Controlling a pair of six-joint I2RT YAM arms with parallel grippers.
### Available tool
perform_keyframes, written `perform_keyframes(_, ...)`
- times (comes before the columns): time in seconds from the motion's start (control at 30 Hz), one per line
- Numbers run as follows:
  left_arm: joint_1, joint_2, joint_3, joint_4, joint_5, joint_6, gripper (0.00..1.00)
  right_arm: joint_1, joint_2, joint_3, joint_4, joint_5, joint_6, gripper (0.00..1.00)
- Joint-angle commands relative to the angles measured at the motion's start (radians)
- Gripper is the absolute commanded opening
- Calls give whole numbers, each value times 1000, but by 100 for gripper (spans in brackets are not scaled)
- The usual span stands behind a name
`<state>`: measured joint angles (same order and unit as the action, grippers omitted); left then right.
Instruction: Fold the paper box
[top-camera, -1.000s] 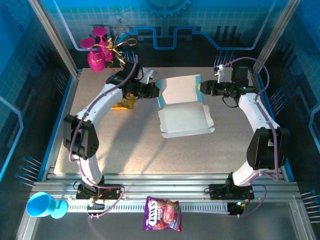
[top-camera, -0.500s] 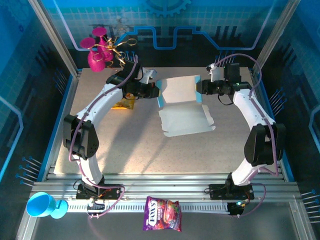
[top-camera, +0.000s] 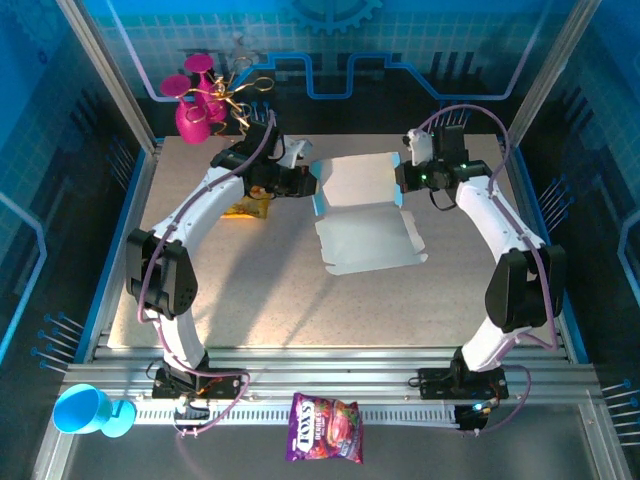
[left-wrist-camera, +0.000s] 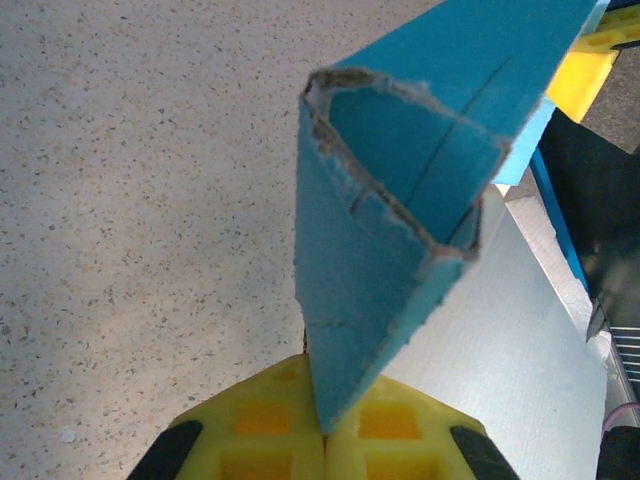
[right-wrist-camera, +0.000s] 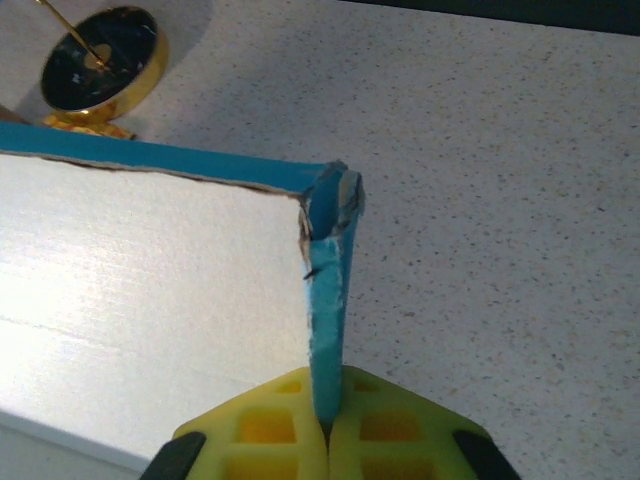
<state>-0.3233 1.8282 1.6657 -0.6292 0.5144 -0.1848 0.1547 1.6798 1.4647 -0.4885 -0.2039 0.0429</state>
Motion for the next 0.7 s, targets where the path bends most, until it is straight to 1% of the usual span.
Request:
perform_keyframes(0.0, -1, -10, 29, 14, 30, 2, 0, 47, 10, 22, -55, 57, -34, 3)
perform_keyframes(0.13, -1, -10, 29, 11, 29, 1, 0, 66, 12, 29, -71, 114, -44, 5)
perform_keyframes(0.33, 0, -10, 32, 13, 26, 0, 0, 81, 27, 38, -91, 116, -46, 14)
perform_keyframes(0.5, 0, -9, 31, 14, 24, 1, 0, 82, 35, 44, -97, 121, -43, 15)
perform_keyframes(0.57, 0, -10, 31, 15, 24, 0, 0, 83, 40, 50, -102, 128, -44, 18)
perform_keyframes(0.67, 0, -8, 32, 17, 23, 0, 0, 88, 43, 50, -109, 144, -46, 19)
